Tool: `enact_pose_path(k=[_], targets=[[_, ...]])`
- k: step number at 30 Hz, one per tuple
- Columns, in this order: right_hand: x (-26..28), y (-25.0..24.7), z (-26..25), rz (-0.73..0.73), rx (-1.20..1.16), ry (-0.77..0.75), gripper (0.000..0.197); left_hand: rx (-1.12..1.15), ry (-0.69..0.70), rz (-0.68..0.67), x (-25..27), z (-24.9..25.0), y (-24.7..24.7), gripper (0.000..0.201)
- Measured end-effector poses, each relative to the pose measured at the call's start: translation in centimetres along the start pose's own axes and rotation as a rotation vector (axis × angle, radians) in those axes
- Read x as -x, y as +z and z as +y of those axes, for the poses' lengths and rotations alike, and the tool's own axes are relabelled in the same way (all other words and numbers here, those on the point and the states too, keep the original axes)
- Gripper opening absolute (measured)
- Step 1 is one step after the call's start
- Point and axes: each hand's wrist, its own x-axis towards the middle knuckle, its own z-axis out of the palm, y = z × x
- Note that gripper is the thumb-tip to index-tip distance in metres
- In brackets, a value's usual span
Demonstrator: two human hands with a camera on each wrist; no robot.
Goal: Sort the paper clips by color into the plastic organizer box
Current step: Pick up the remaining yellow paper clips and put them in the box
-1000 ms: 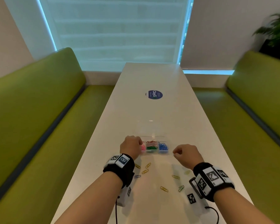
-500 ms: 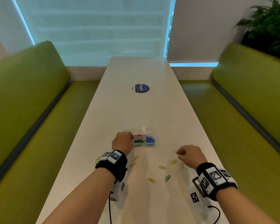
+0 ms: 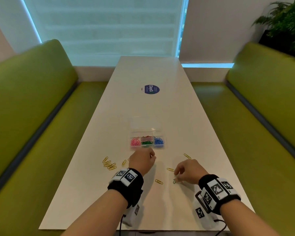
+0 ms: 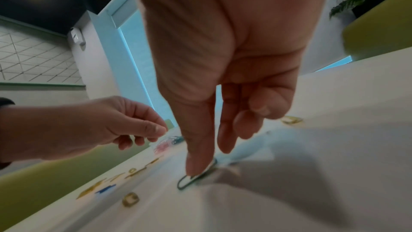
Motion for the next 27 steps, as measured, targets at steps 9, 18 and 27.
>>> enact_pose_path(k=[9,18,27], targets=[[0.0,0.4,0.4,-0.015,0.039,0.005,0.008,-0.016,-0.017,-0.053,0.7,-0.4,0.2,0.023],[-0.8,0.0,-1.2,0.081,0.065,-0.033,0.009,-0.009,-0.021,-0.047,0.8,-1.2,-0.5,0.024],[-4.9,-1.1,-7.1,0.243,0.082,-0.143,0.018,-0.018,-0.161,0.010,1.3,-5.5,-3.0,0.025]])
